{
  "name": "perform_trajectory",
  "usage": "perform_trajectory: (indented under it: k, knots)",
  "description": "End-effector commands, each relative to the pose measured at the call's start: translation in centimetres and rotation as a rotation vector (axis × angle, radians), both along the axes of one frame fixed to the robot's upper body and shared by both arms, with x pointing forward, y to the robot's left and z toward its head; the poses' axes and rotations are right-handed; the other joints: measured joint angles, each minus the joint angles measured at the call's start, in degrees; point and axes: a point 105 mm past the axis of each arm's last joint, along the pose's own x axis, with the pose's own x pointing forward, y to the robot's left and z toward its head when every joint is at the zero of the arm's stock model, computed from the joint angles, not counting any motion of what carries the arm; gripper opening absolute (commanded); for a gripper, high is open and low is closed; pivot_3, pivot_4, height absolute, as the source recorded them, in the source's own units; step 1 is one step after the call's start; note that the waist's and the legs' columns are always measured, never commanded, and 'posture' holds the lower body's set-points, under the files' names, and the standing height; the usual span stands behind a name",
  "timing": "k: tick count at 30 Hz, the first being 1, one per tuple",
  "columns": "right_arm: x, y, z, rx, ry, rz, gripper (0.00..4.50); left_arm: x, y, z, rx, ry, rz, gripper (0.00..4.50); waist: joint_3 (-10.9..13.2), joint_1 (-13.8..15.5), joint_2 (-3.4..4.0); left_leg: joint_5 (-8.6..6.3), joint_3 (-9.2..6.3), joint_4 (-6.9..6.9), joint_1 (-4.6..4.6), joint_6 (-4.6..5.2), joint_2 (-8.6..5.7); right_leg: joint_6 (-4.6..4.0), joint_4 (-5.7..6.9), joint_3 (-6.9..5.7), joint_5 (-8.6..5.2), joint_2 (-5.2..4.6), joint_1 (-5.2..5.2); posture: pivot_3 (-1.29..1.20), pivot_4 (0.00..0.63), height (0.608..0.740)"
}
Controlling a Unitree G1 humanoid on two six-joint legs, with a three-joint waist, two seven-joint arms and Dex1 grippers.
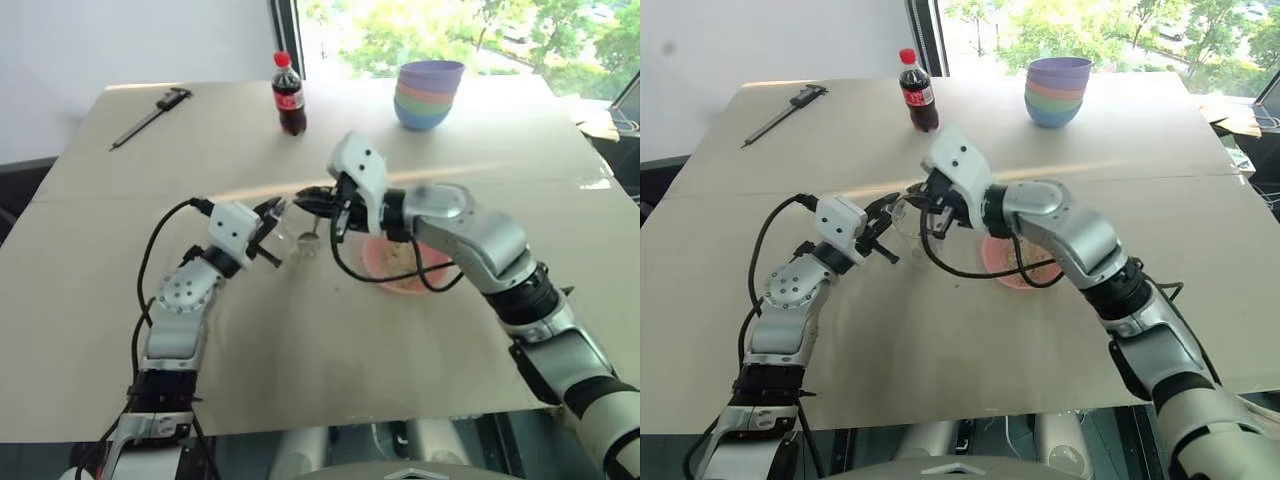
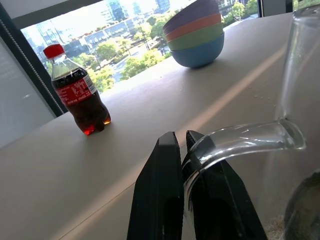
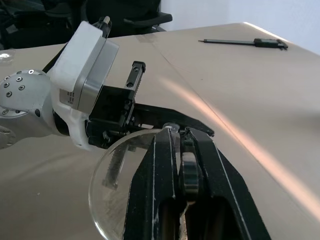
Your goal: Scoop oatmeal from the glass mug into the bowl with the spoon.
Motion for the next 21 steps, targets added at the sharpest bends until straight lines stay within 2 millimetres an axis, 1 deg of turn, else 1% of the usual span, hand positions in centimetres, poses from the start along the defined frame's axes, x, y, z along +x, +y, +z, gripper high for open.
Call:
perform_trajectory:
  k: [1,5,9,11,14,18,21]
  knots:
    - [-0.3,0.1,1.1,0.082,0.132,-0.006,0.0,-0.1,-0.2,0.7,0.007,-0.038,-0.015,0.03,0.0,0.0,0.0,0.01,-0.01,0.0,0.01,-0.01,0.0,0.0,0.02,0.0,0.0,0.0,0.0,0.0,0.15,0.74]
    - [0.3,-0.4,1.7,0.15,0.322,-0.066,0.0,0.0,-0.1,0.3,0.01,-0.032,-0.015,0.03,0.0,0.1,-0.01,0.04,-0.09,0.0,0.01,-0.07,-0.03,0.0,0.09,-0.06,0.0,-0.04,0.01,0.0,0.15,0.74]
    - [1.7,-1.5,2.6,0.201,0.429,-0.158,0.0,0.1,-0.3,0.0,0.014,-0.031,-0.021,0.03,0.0,0.0,0.01,0.05,-0.11,0.0,0.03,-0.09,-0.06,0.0,0.14,-0.06,0.0,-0.05,0.01,0.0,0.15,0.74]
    - [2.4,-2.0,3.3,0.22,0.436,-0.191,0.0,0.1,-0.5,-0.1,0.015,-0.031,-0.027,0.03,0.0,0.0,0.02,0.06,-0.11,-0.01,0.04,-0.1,-0.07,0.0,0.15,-0.06,0.0,-0.05,0.0,0.0,0.15,0.74]
    - [3.1,-3.0,5.2,0.272,0.419,-0.215,0.0,0.1,-0.8,-0.3,0.016,-0.032,-0.034,0.03,0.0,0.0,0.02,0.07,-0.12,0.0,0.04,-0.11,-0.09,0.0,0.17,-0.08,0.0,-0.05,0.01,0.0,0.15,0.74]
    - [3.0,-3.5,6.6,0.293,0.354,-0.21,0.0,0.2,-1.0,-0.4,0.014,-0.03,-0.037,0.03,0.0,0.0,0.02,0.07,-0.11,0.0,0.04,-0.1,-0.12,0.0,0.18,-0.08,0.0,-0.04,0.01,0.0,0.15,0.74]
    - [2.8,-3.8,7.0,0.301,0.357,-0.204,0.0,0.3,-1.1,-0.5,0.012,-0.028,-0.039,0.03,0.0,-0.1,0.02,0.08,-0.12,0.0,0.04,-0.1,-0.11,0.0,0.2,-0.09,0.0,-0.03,0.02,0.0,0.15,0.74]
